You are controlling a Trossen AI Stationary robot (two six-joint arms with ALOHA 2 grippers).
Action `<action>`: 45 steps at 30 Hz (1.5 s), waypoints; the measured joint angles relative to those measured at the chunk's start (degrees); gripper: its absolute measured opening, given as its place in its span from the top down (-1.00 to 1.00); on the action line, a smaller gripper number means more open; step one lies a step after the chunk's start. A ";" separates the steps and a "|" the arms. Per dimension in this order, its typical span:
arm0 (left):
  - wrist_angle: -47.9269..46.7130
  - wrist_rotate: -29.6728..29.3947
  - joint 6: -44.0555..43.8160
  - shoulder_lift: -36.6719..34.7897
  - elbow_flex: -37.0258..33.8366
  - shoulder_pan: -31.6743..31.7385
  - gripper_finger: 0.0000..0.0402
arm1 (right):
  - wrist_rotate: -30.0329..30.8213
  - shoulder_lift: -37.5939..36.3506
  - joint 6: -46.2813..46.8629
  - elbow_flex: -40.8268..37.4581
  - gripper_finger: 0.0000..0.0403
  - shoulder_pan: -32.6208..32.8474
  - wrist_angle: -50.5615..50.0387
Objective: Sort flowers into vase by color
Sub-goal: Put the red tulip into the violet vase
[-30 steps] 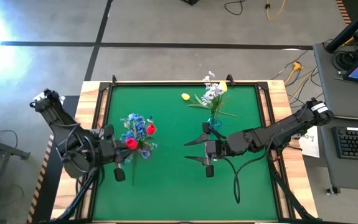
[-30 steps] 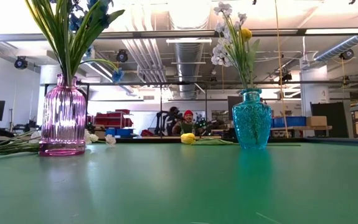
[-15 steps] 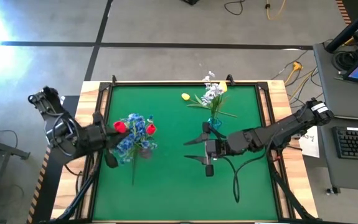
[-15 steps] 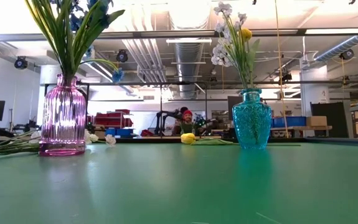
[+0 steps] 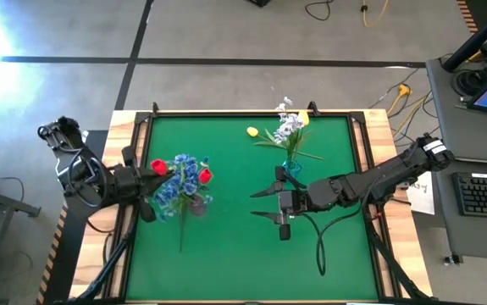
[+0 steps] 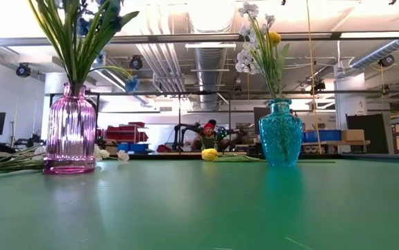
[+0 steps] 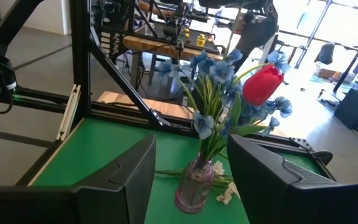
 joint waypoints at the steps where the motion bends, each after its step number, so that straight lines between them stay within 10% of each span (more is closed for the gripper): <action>1: -0.46 0.02 -0.10 0.09 0.00 0.00 1.00 | 0.00 0.00 0.00 0.00 0.05 0.00 -0.09; 45: 1.57 -1.38 -2.05 6.82 0.00 0.38 1.00 | -3.07 8.15 -1.95 0.00 0.05 -5.26 1.61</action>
